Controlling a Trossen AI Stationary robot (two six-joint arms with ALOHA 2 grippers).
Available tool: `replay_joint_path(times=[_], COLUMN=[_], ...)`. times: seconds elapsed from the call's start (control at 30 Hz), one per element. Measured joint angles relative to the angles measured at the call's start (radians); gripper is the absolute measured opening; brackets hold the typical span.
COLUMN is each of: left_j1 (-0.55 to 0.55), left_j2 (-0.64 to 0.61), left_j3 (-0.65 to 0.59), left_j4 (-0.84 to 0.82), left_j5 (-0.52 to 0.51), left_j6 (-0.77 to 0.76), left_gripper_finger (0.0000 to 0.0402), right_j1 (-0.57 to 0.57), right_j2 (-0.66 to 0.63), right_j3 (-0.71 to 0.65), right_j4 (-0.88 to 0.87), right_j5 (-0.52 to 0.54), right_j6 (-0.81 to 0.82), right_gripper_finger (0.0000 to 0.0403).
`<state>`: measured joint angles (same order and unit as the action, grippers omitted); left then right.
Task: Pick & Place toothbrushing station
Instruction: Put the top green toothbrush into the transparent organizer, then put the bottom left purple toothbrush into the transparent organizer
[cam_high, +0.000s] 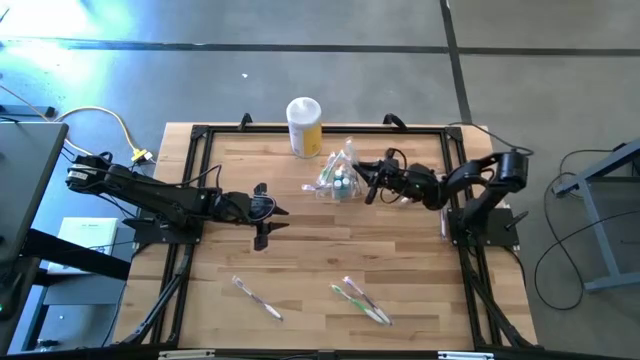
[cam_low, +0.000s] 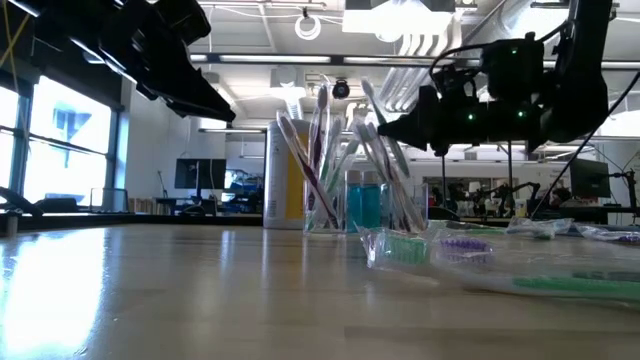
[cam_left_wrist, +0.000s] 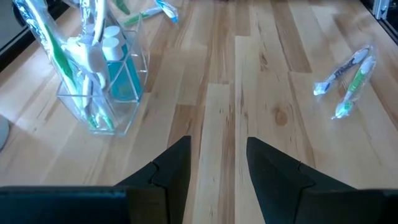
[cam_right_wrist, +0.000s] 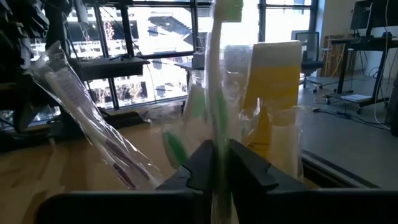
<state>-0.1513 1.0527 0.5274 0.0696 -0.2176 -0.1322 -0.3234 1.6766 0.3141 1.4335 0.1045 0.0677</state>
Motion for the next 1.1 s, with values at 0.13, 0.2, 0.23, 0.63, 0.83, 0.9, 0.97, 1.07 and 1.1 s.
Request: replay_joint_path(times=[0.13,0.2,0.23,0.63,0.83,0.9,0.97,1.07,1.1], left_j1=[0.0,0.0,0.0,0.0,0.0,0.0,0.0,0.0,0.0], left_j2=[0.011,0.014,0.02,0.092,0.092,0.092,0.092,0.092,0.092], left_j3=[0.001,0.0,0.0,0.0,0.0,0.0,0.0,0.0,0.0], left_j4=[0.002,-0.006,0.003,0.039,0.038,0.036,0.033,0.034,0.034], left_j5=[0.002,0.003,0.006,0.021,0.027,0.028,0.028,0.028,0.028], left_j6=[-0.002,-0.003,-0.004,-0.004,-0.004,-0.005,-0.007,-0.008,-0.008], left_gripper_finger=[0.0149,0.0149,0.0149,0.0149,0.0149,0.0149,0.0149,0.0149,0.0149], right_j1=[-0.013,-0.013,-0.013,-0.01,-0.01,-0.01,-0.003,0.029,0.047], right_j2=[0.015,0.025,0.031,0.064,0.065,0.06,0.051,0.02,0.008], right_j3=[0.0,0.0,0.0,0.001,0.0,0.0,-0.001,-0.001,-0.001], right_j4=[-0.008,-0.02,-0.023,-0.097,-0.164,-0.175,-0.177,-0.18,-0.18], right_j5=[-0.004,0.005,0.013,0.023,0.016,0.0,0.004,0.081,0.126], right_j6=[0.02,0.038,0.041,0.035,0.035,0.033,0.032,-0.019,-0.046], right_gripper_finger=[0.0054,0.0056,0.0057,0.0072,0.0138,0.0167,0.0194,0.0222,0.0229])
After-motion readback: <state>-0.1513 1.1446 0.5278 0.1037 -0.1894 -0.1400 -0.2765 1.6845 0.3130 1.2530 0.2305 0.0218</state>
